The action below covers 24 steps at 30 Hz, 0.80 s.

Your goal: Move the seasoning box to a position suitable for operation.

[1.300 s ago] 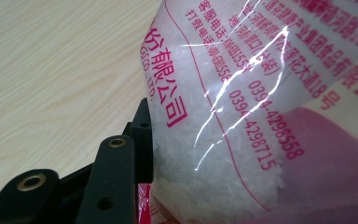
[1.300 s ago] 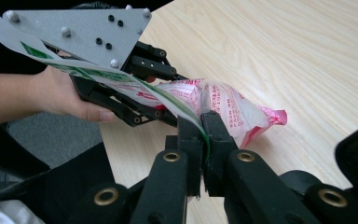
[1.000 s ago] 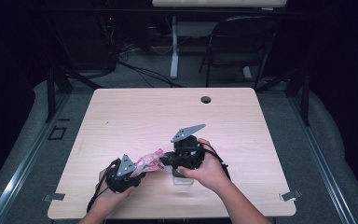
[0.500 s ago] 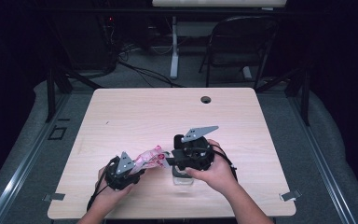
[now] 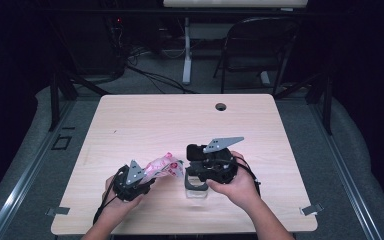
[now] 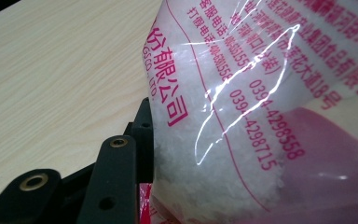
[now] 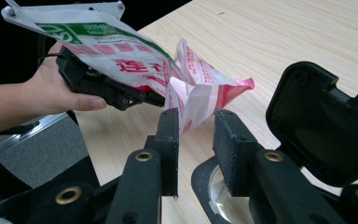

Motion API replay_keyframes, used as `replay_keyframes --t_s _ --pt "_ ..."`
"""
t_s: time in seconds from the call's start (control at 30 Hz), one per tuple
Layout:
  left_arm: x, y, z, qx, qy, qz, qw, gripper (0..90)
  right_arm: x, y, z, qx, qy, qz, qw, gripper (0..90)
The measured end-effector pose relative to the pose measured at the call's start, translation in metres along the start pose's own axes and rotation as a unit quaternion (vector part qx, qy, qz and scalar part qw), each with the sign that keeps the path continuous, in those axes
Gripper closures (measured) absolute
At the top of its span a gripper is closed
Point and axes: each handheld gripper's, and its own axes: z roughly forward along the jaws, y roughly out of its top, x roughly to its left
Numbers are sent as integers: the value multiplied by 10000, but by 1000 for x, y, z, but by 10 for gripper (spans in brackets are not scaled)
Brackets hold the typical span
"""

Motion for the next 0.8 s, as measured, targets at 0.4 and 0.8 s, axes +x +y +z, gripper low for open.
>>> replay_keyframes --t_s 0.4,0.8 --pt "-6 4 1 36 305 295 9991 598 -1 -9 -3 9 -34 45 10000 722" --pt "-8 9 0 45 750 594 9954 598 -8 -22 -10 -72 -107 177 9998 721"
